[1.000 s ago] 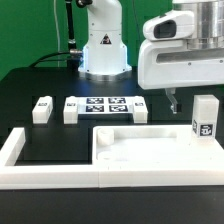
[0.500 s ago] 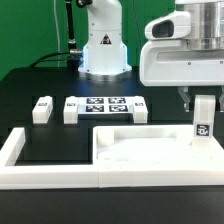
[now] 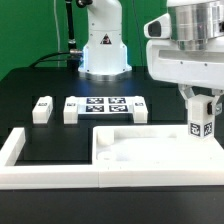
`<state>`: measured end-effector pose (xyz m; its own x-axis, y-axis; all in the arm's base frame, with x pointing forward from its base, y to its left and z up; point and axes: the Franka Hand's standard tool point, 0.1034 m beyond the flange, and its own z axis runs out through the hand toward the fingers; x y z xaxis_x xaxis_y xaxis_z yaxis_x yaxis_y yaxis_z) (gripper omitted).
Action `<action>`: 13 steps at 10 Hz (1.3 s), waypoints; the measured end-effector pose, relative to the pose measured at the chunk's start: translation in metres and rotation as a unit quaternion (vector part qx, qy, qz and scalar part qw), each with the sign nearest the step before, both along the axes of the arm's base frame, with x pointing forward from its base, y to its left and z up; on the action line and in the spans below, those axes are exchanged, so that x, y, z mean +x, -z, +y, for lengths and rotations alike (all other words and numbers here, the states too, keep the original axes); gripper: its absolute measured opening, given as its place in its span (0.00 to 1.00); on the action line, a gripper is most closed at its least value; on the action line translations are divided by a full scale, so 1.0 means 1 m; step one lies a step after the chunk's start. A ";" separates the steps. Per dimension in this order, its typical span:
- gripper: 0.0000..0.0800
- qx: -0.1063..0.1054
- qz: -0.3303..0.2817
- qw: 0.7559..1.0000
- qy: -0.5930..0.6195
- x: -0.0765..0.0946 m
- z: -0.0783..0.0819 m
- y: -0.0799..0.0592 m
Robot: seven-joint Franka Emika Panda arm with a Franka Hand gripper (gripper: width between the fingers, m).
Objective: Assemble desk
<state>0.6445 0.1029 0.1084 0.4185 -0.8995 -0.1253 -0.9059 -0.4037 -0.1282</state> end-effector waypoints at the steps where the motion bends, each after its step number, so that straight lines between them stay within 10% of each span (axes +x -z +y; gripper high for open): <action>1: 0.36 0.022 0.014 0.994 0.107 0.000 0.005 0.001; 7: 0.36 0.046 0.033 0.976 0.211 0.002 0.010 -0.001; 9: 0.72 0.030 0.018 0.996 0.077 0.000 0.008 -0.002; 13: 0.81 0.015 -0.009 0.996 -0.091 -0.003 0.010 0.000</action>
Offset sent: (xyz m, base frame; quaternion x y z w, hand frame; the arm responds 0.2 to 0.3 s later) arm 0.0194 0.0085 0.0192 0.0668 -0.0106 0.2142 0.9745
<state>0.6416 0.1132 0.1085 0.5764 -0.8045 -0.1432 -0.8158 -0.5564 -0.1579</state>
